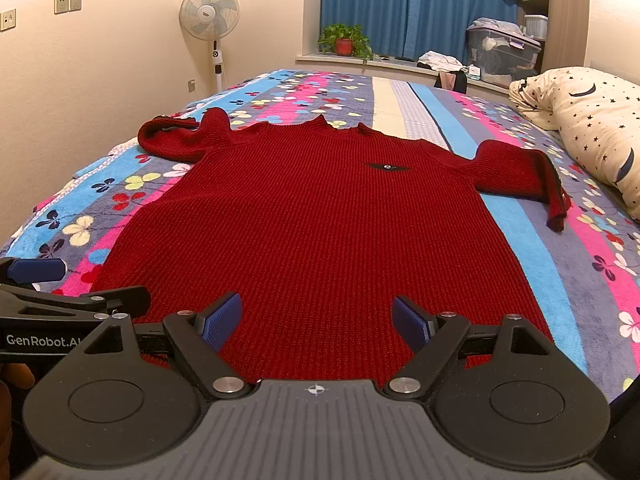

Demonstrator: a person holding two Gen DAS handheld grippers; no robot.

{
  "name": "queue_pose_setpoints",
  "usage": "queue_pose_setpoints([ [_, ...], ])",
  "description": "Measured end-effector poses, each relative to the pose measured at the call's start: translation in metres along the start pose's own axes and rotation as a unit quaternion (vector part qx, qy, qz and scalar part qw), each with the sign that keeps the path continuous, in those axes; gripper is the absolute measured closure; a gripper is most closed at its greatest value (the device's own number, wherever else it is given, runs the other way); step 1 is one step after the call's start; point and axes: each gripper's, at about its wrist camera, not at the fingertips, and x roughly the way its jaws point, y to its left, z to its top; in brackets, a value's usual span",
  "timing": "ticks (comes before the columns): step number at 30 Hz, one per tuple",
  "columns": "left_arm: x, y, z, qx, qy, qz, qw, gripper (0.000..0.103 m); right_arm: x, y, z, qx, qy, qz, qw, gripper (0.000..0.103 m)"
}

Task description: Fold small clothes

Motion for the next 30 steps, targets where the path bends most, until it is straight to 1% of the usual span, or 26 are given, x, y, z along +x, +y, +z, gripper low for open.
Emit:
queue_pose_setpoints([
  [17, 0.000, 0.000, 0.000, 0.000, 0.000, -0.001, 1.0000, 0.000, 0.000, 0.000, 0.000, -0.001, 0.002, -0.002, 1.000, 0.020],
  [21, -0.003, -0.001, 0.001, -0.003, -0.003, -0.001, 1.0000, 0.000, -0.003, -0.003, 0.001, 0.005, 0.006, -0.006, 1.000, 0.023],
  [23, -0.009, 0.001, 0.005, -0.007, -0.015, -0.003, 0.9999, 0.000, -0.005, -0.006, 0.003, 0.013, 0.000, -0.010, 1.000, 0.025],
  [26, -0.021, 0.006, 0.013, -0.001, -0.057, 0.006, 0.9984, 0.000, -0.012, -0.013, 0.008, 0.040, -0.019, -0.013, 0.999, 0.030],
  [28, -0.027, 0.010, 0.020, 0.004, -0.080, 0.013, 0.9967, 0.001, -0.016, -0.021, 0.012, 0.065, -0.032, -0.013, 0.997, 0.038],
  [29, -0.029, 0.012, 0.025, 0.005, -0.086, 0.012, 0.9962, 0.001, -0.018, -0.025, 0.015, 0.076, -0.037, -0.014, 0.996, 0.040],
  [30, -0.031, 0.015, 0.030, 0.005, -0.092, 0.011, 0.9957, 0.004, -0.019, -0.027, 0.017, 0.080, -0.035, -0.021, 0.996, 0.045],
])
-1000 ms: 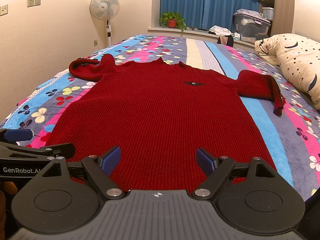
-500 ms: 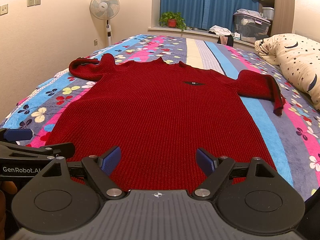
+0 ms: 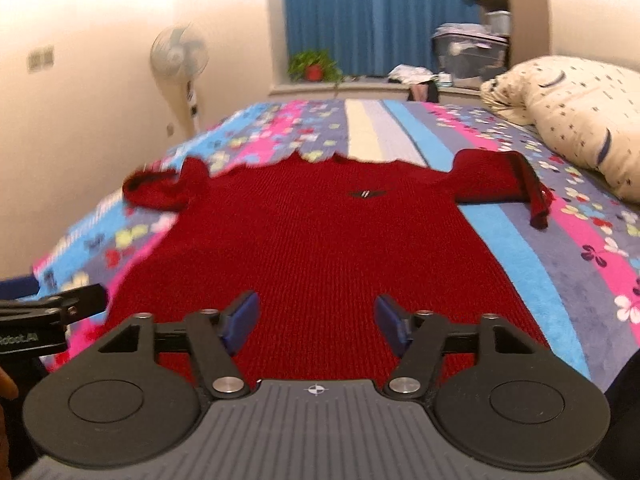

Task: Fold small clothes
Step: 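Grasp the sweater sleeve cuffs with the left and right grippers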

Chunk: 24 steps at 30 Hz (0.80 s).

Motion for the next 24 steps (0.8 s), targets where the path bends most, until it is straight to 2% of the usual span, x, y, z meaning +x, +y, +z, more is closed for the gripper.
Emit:
queue_pose_setpoints([
  [3, -0.002, 0.009, 0.019, -0.001, -0.021, -0.004, 0.9998, 0.014, -0.004, -0.011, 0.008, 0.039, -0.028, 0.006, 0.999, 0.055],
  [8, 0.011, 0.029, 0.049, 0.010, -0.055, -0.006, 0.9984, 0.042, 0.004, -0.022, 0.033, 0.068, -0.049, 0.016, 0.996, 0.056],
  [10, 0.026, 0.038, 0.063, 0.014, -0.054, -0.006, 0.9984, 0.054, 0.011, -0.027, 0.048, 0.076, -0.051, 0.027, 0.995, 0.058],
  [14, 0.066, 0.060, 0.092, 0.008, -0.033, -0.007, 0.9994, 0.062, 0.045, -0.031, 0.084, 0.053, -0.058, 0.025, 0.997, 0.064],
  [17, 0.104, 0.076, 0.120, 0.013, -0.029, -0.003, 0.9995, 0.082, 0.079, -0.036, 0.116, 0.057, -0.060, 0.019, 0.996, 0.067],
  [19, 0.127, 0.084, 0.136, 0.024, -0.034, 0.008, 0.9991, 0.099, 0.105, -0.038, 0.141, 0.056, -0.066, 0.024, 0.996, 0.075],
  [20, 0.140, 0.088, 0.144, 0.031, -0.037, 0.016, 0.9987, 0.102, 0.118, -0.038, 0.152, 0.056, -0.070, 0.031, 0.995, 0.079],
  [22, 0.171, 0.100, 0.158, 0.029, -0.031, 0.030, 0.9986, 0.103, 0.144, -0.038, 0.176, 0.049, -0.084, 0.052, 0.994, 0.099],
  [24, 0.206, 0.113, 0.169, 0.014, -0.011, 0.048, 0.9987, 0.103, 0.171, -0.036, 0.196, 0.035, -0.097, 0.067, 0.992, 0.100],
])
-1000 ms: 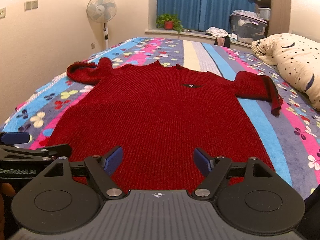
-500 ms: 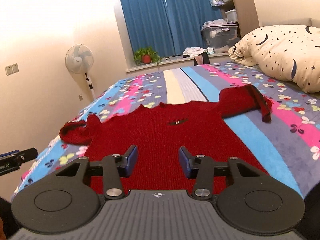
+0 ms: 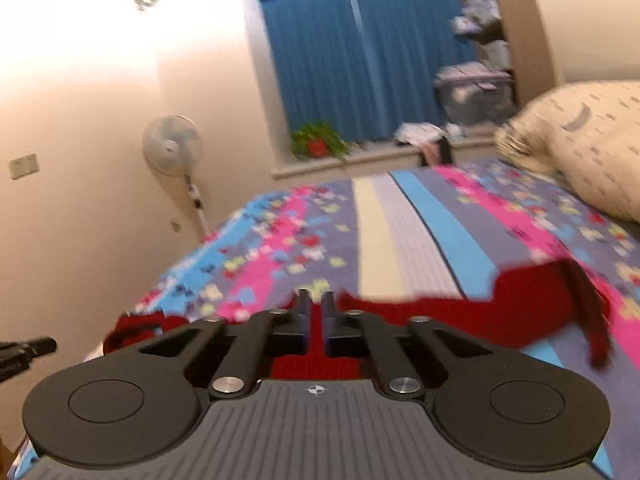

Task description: Fold small clothes

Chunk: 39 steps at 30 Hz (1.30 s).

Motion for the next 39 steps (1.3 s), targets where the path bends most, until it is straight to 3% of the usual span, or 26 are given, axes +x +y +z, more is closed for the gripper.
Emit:
queue_pose_setpoints([
  [2, 0.036, 0.010, 0.008, -0.005, 0.019, 0.025, 0.9995, 0.103, 0.033, -0.002, 0.005, -0.013, -0.004, 0.009, 1.000, 0.100],
  [5, 0.094, 0.025, 0.015, 0.006, 0.048, 0.063, 0.9969, 0.103, 0.069, -0.015, -0.015, -0.002, 0.007, 0.003, 1.000, 0.099],
  [8, 0.153, 0.039, 0.017, 0.031, 0.062, 0.105, 0.9921, 0.100, 0.102, -0.025, -0.033, -0.008, 0.074, -0.008, 0.997, 0.097],
  [9, 0.176, 0.044, 0.018, 0.041, 0.070, 0.122, 0.9892, 0.094, 0.107, -0.030, -0.033, 0.002, 0.075, -0.006, 0.997, 0.097],
  [11, 0.216, 0.050, 0.015, 0.055, 0.091, 0.152, 0.9826, 0.060, 0.118, -0.042, -0.032, 0.016, 0.084, -0.011, 0.996, 0.097],
  [12, 0.239, 0.054, 0.013, 0.070, 0.102, 0.169, 0.9779, 0.033, 0.123, -0.048, -0.031, 0.023, 0.087, -0.013, 0.996, 0.097],
  [14, 0.269, 0.058, 0.006, 0.111, 0.111, 0.197, 0.9678, 0.024, 0.131, -0.060, -0.033, 0.043, 0.098, -0.024, 0.994, 0.097],
  [17, 0.306, 0.066, -0.009, 0.165, 0.140, 0.235, 0.9477, 0.027, 0.140, -0.074, -0.036, 0.074, 0.110, -0.036, 0.991, 0.097],
  [18, 0.316, 0.073, -0.011, 0.169, 0.153, 0.237, 0.9444, 0.043, 0.138, -0.078, -0.037, 0.079, 0.112, -0.039, 0.990, 0.097],
  [19, 0.323, 0.080, -0.012, 0.172, 0.167, 0.231, 0.9427, 0.071, 0.138, -0.081, -0.039, 0.081, 0.114, -0.043, 0.989, 0.097],
  [22, 0.323, 0.099, 0.004, 0.181, 0.181, 0.227, 0.9397, 0.091, 0.140, -0.089, -0.041, 0.091, 0.118, -0.058, 0.987, 0.097],
  [24, 0.308, 0.116, 0.027, 0.168, 0.161, 0.279, 0.9318, 0.091, 0.139, -0.094, -0.040, 0.102, 0.120, -0.065, 0.985, 0.097],
  [26, 0.284, 0.132, 0.049, 0.106, 0.146, 0.307, 0.9346, 0.092, 0.138, -0.097, -0.037, 0.112, 0.121, -0.072, 0.984, 0.097],
  [29, 0.242, 0.104, 0.079, 0.091, 0.083, 0.273, 0.9542, 0.092, 0.132, -0.100, -0.032, 0.117, 0.113, -0.075, 0.984, 0.097],
  [32, 0.203, 0.051, 0.107, 0.061, 0.021, 0.181, 0.9814, 0.092, 0.128, -0.103, -0.028, 0.122, 0.108, -0.085, 0.983, 0.097],
  [34, 0.179, 0.003, 0.122, 0.039, -0.001, 0.094, 0.9948, 0.092, 0.126, -0.108, -0.026, 0.131, 0.106, -0.089, 0.982, 0.097],
  [37, 0.151, -0.079, 0.126, 0.040, -0.029, -0.025, 0.9985, 0.091, 0.125, -0.116, -0.023, 0.140, 0.102, -0.095, 0.980, 0.097],
  [39, 0.142, -0.130, 0.118, 0.035, -0.013, -0.117, 0.9924, 0.085, 0.124, -0.124, -0.023, 0.153, 0.103, -0.099, 0.978, 0.097],
])
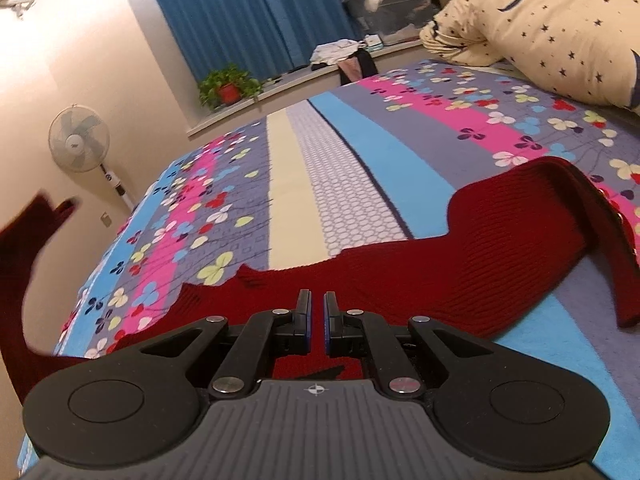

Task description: Fold small clothes

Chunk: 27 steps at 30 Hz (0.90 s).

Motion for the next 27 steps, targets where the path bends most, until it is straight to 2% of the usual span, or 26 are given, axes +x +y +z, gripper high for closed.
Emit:
queue_pose_setpoints([
  [1, 0.004, -0.022, -0.006, 0.001, 0.021, -0.041, 0.9989, 0.067, 0.001, -0.005, 0.001, 0.013, 0.003, 0.001, 1.000, 0.097],
  [3, 0.014, -0.059, -0.031, 0.015, 0.093, -0.126, 0.9875, 0.047, 0.005, -0.017, 0.003, 0.037, 0.013, -0.004, 0.999, 0.097],
  [5, 0.009, -0.074, -0.067, 0.029, 0.129, -0.142, 0.9809, 0.047, 0.010, -0.033, 0.005, 0.063, 0.024, -0.021, 0.998, 0.097],
  [8, -0.012, -0.055, -0.124, 0.022, 0.156, -0.151, 0.9759, 0.047, 0.024, -0.055, 0.006, 0.095, 0.050, -0.044, 0.993, 0.091],
  [10, -0.014, -0.028, -0.174, 0.002, 0.176, -0.133, 0.9754, 0.047, 0.034, -0.066, 0.004, 0.117, 0.068, -0.051, 0.989, 0.090],
  [12, -0.036, 0.005, -0.218, -0.019, 0.186, -0.096, 0.9776, 0.048, 0.047, -0.071, -0.001, 0.125, 0.089, -0.054, 0.987, 0.090],
  [13, -0.048, 0.015, -0.236, -0.031, 0.185, -0.079, 0.9791, 0.050, 0.053, -0.071, -0.005, 0.121, 0.104, -0.054, 0.986, 0.086],
  [14, -0.056, 0.025, -0.249, -0.041, 0.170, -0.067, 0.9822, 0.053, 0.060, -0.070, -0.009, 0.115, 0.121, -0.053, 0.985, 0.081],
  [15, -0.071, 0.035, -0.262, -0.048, 0.139, -0.061, 0.9872, 0.056, 0.066, -0.068, -0.013, 0.105, 0.135, -0.054, 0.984, 0.076],
  [16, -0.081, 0.041, -0.271, -0.050, 0.118, -0.052, 0.9904, 0.056, 0.069, -0.065, -0.016, 0.090, 0.136, -0.060, 0.985, 0.075],
  [20, -0.104, 0.043, -0.295, -0.045, 0.075, -0.007, 0.9961, 0.055, 0.070, -0.046, -0.020, 0.025, 0.118, -0.059, 0.991, 0.077],
  [21, -0.107, 0.040, -0.297, -0.035, 0.071, 0.005, 0.9969, 0.055, 0.071, -0.041, -0.020, 0.009, 0.115, -0.046, 0.992, 0.103],
  [23, -0.112, 0.024, -0.294, -0.017, 0.065, 0.017, 0.9976, 0.055, 0.063, -0.035, -0.014, -0.010, 0.088, -0.030, 0.996, 0.103],
  [26, -0.130, 0.012, -0.292, -0.009, 0.061, 0.022, 0.9978, 0.053, 0.034, -0.028, 0.005, -0.022, 0.000, -0.030, 0.999, 0.103],
  [27, -0.131, 0.015, -0.295, -0.016, 0.063, 0.024, 0.9976, 0.051, 0.029, -0.031, 0.010, -0.012, -0.013, -0.039, 0.999, 0.103],
])
